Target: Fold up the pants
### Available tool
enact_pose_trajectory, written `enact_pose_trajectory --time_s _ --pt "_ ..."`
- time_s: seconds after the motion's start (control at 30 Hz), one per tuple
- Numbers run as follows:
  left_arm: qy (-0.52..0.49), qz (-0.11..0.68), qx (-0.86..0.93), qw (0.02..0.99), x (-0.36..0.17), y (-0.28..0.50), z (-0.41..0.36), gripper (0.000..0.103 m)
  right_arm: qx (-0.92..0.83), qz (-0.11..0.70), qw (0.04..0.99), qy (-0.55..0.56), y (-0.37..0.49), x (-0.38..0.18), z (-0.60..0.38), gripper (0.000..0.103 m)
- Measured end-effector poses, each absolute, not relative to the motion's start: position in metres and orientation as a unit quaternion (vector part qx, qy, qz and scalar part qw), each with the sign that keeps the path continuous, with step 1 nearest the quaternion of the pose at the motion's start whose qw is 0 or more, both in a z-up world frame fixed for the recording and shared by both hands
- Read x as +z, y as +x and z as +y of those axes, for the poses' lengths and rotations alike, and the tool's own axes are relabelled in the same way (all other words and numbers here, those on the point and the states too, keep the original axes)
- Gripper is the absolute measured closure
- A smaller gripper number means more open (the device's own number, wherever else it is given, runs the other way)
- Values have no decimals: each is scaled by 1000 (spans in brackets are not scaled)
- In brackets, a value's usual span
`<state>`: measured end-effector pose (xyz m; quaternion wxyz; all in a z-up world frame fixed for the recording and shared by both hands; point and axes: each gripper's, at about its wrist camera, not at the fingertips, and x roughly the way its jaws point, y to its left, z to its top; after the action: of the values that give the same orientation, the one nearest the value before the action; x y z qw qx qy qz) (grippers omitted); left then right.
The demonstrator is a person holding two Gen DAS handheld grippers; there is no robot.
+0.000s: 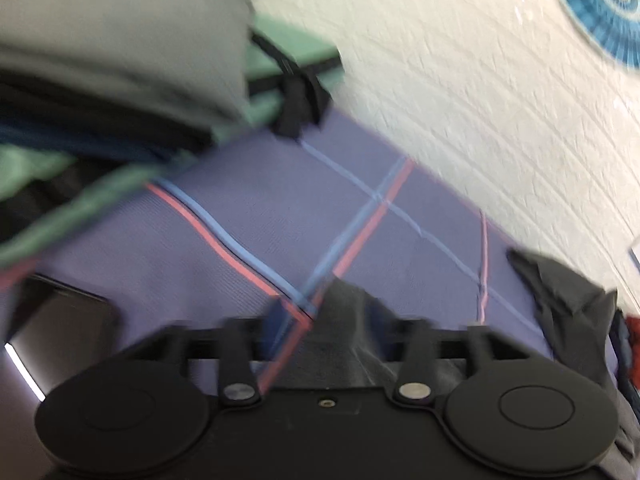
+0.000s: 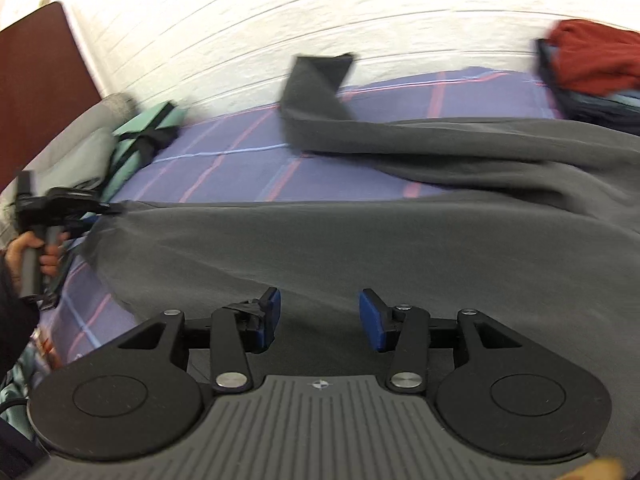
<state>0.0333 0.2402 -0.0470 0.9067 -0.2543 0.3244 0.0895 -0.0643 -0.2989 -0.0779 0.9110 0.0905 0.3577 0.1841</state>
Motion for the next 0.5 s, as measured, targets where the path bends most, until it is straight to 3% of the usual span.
enact_pose_trajectory --time_s 0.5 --pt "-361 338 73 866 -49 -59 222 0 -48 301 945 115 -122 -56 -436 21"
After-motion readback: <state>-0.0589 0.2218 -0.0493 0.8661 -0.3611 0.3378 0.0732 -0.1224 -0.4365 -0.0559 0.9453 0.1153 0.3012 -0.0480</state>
